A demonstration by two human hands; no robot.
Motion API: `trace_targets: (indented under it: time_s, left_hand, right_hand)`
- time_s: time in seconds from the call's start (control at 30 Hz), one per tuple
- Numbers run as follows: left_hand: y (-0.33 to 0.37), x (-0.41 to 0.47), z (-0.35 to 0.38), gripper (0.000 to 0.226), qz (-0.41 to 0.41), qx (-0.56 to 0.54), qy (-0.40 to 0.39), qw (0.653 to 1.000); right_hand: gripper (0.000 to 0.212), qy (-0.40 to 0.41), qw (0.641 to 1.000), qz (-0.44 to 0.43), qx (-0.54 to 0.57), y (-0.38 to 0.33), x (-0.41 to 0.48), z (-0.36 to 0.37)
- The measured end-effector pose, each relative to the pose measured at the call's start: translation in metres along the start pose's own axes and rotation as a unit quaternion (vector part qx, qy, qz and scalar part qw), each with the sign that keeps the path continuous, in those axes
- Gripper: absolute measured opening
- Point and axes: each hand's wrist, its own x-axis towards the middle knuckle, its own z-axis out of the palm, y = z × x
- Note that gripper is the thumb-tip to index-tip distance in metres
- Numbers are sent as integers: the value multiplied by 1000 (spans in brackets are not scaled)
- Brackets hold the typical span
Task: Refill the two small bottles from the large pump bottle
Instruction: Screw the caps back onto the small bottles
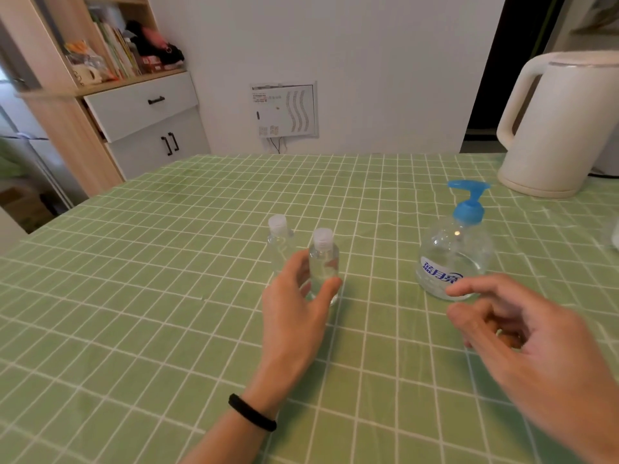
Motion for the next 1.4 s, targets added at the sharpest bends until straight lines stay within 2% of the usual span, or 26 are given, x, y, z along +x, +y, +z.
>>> trace_targets:
  time_s: [0.07, 0.2, 0.27, 0.37, 0.43, 0.5, 0.57, 0.67, 0.8, 0.93, 1.0, 1.1, 1.17, 1.23, 1.33, 1.4]
  left_hand:
    - [1, -2, -1, 45, 0, 21, 3, 1000]
    - [2, -10, -9, 71, 6, 139, 8, 990]
    - [0, -14, -18, 84, 13, 184, 35, 982]
    - [-4, -7, -34, 107, 39, 153, 76, 984]
    - [-8, 7, -40, 132, 13, 94, 32, 995]
    - [-11, 23, -43, 153, -27, 21, -63, 997]
    - [-14, 34, -43, 162, -39, -32, -139, 989]
    - [-19, 45, -41, 151, -18, -34, -160, 986]
    - [-27, 52, -36, 114, 22, -7, -140, 990]
    - [-33, 53, -33, 101, 10, -19, -151, 988]
    - [-35, 53, -31, 80, -8, -34, -153, 988]
    - [-35, 54, -29, 58, -25, -37, -165, 985]
    - [-34, 54, -29, 58, -28, -33, -191, 981]
    - [-33, 56, -28, 66, -27, -34, -216, 975]
    - [-29, 56, -26, 71, -43, -50, -226, 972]
    - [-26, 53, -22, 70, -56, -57, -220, 972]
  right_hand:
    - [24, 9, 1000, -10, 1, 2, 1, -1]
    - [23, 22, 999, -21, 9, 3, 2, -4]
    - [23, 29, 999, -29, 16, 5, 3, -6]
    - [22, 35, 998, -38, 24, 9, 5, -7]
    - [22, 40, 998, -45, 26, 11, 7, -7]
    - [22, 46, 997, -47, 29, 13, 8, -8]
    - [23, 52, 997, -51, 35, 15, 9, -9]
    - [25, 65, 996, -59, 32, 20, 13, -12]
    - [17, 86, 994, -64, 9, 30, 17, -16]
    - [7, 126, 990, -56, -7, 35, 18, -15]
    - [22, 162, 986, -38, -6, 38, 19, -15]
    - [72, 176, 984, 4, -10, 48, 25, -17]
    - [104, 139, 989, 45, -35, 56, 29, -18]
    - [128, 89, 991, 89, -54, 62, 31, -16]
    - [140, 45, 990, 120, -60, 67, 38, -8]
    - [129, 39, 991, 116, -59, 69, 46, -1]
